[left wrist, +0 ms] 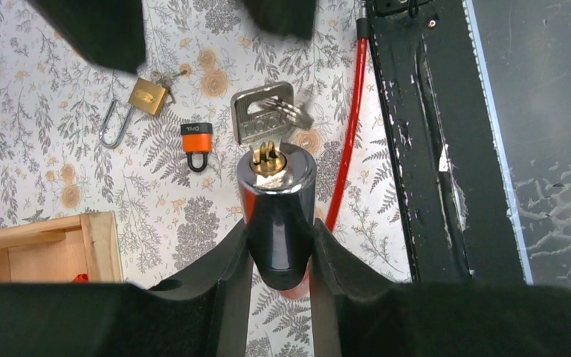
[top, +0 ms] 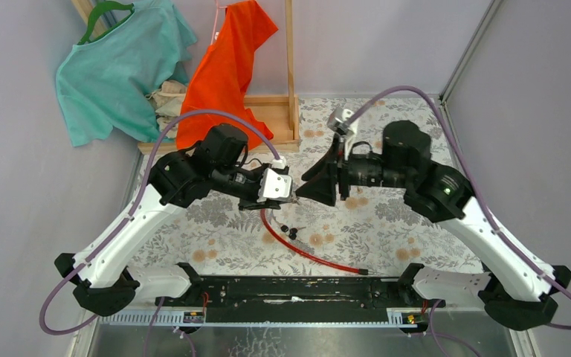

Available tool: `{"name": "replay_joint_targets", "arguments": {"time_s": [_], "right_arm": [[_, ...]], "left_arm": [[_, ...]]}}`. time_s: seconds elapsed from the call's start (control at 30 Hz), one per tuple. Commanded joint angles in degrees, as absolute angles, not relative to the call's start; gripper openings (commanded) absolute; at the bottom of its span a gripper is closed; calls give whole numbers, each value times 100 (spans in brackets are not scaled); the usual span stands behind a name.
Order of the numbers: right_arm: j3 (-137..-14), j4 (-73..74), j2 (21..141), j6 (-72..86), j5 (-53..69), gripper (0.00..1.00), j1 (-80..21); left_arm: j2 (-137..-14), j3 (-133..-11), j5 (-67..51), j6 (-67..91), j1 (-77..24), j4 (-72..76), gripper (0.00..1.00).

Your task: Unlock with the key

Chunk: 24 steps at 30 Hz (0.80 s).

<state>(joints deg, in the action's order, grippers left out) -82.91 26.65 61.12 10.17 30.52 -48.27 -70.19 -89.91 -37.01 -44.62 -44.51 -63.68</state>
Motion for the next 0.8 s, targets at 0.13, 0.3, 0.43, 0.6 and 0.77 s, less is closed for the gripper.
{"name": "replay_joint_targets", "arguments": {"time_s": [0.13,0.3,0.43,0.6,0.77], "right_arm": [[-8283,3041,6393,1293,2860,60,-4840],[-7968,2835,6028,1336,2026,76,-4834],[-7786,2709,5640,1348,1169,87,-4822],[-7534,2719,5423,1382,544,92,-4792],[-7058,2573,5427,1520,378,93,-4713]], "left_arm": [[-6798,-8732,-3542,-4499,-4412,-6101,0],[-6747,-8239,-3417,-3689,-4387,-5777,0],[-6752,-7698,-3181,-3367,-4145,-5762,0],[-7017,-7424,-2845,-3282,-3600,-5651,0],[-7626,-7581,-2629,-3342,-3193,-5429,0]]}}
